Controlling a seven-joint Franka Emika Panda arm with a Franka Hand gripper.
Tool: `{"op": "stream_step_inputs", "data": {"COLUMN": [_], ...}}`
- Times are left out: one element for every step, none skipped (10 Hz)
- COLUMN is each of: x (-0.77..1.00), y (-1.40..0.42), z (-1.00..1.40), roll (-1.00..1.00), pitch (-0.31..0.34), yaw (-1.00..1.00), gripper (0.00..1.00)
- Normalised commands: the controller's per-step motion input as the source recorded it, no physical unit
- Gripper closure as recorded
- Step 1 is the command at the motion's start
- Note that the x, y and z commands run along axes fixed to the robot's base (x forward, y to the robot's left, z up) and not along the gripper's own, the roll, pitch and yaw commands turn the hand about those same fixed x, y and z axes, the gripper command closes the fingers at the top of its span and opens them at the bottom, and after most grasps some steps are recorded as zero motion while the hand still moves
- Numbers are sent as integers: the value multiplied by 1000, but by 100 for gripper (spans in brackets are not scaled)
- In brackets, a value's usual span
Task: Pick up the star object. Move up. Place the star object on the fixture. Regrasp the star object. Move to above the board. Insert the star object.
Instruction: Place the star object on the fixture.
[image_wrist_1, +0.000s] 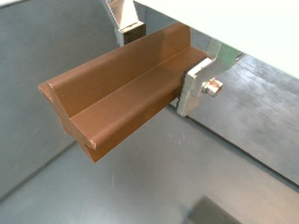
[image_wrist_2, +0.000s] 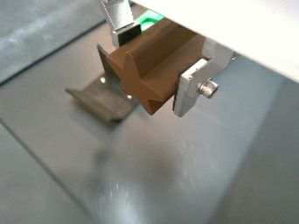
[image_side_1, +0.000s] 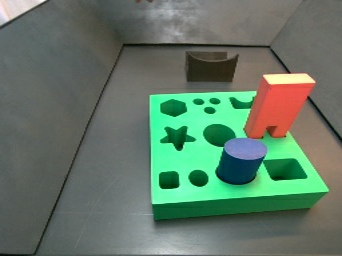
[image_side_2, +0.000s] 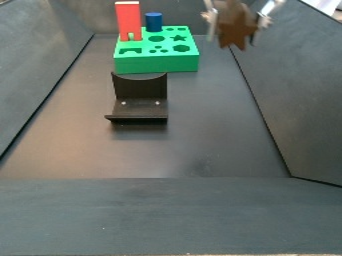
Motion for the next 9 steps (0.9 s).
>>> {"op": "stream_step_inputs", "data": {"x": [1000, 1000, 1000, 1000, 1000, 1000, 1000, 1000, 1000], "y": [-529, -483, -427, -375, -319, -281, -229, -205, -145], "z": [46, 38, 29, 20, 15, 9, 7, 6, 3], "roll": [-131, -114, -100, -92, -82, -69, -61, -62, -63], "pitch": [-73, -46, -23, -2, 19, 37, 56, 65, 89], "yaw": [143, 92, 63, 43, 31, 29, 27, 25, 22], "gripper": [100, 100, 100, 100, 100, 100, 100, 100, 100]}}
